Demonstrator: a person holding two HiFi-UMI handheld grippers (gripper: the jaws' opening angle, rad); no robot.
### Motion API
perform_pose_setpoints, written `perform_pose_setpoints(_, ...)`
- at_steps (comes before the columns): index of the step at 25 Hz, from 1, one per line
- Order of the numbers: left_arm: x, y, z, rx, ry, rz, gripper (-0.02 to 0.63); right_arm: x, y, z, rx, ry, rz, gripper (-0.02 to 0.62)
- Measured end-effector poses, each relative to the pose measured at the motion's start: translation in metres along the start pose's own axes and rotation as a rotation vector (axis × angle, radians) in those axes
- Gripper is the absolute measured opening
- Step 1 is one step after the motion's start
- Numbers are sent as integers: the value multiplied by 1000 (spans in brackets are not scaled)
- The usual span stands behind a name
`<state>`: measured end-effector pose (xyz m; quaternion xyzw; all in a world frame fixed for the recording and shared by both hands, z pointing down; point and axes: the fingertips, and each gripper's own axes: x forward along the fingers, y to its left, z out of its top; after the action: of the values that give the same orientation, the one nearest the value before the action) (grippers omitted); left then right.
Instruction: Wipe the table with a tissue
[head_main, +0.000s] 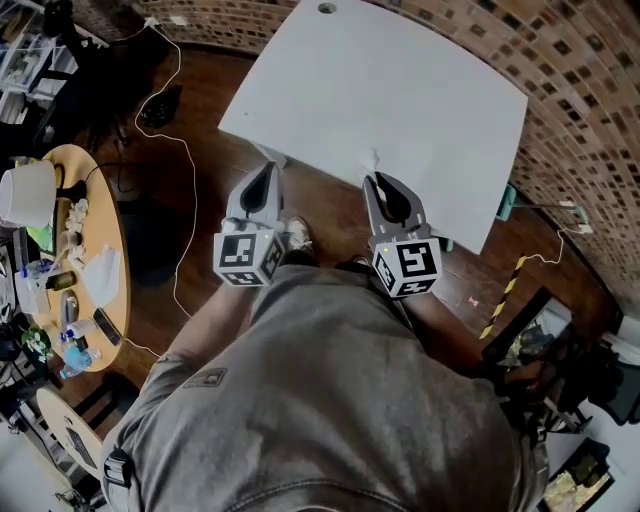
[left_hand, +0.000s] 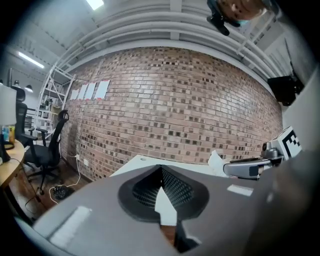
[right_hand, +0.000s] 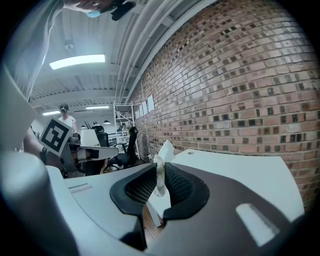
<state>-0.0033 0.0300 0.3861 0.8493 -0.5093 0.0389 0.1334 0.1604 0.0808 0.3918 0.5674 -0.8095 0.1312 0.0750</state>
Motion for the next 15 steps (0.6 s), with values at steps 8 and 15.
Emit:
perform_pose_setpoints(8, 9, 74, 3, -54, 28, -5, 2, 61, 36, 15, -3, 9, -29, 64)
perform_pose_setpoints(15, 22, 103, 0, -85, 52, 20, 2, 92, 41, 12, -1, 39, -13, 64)
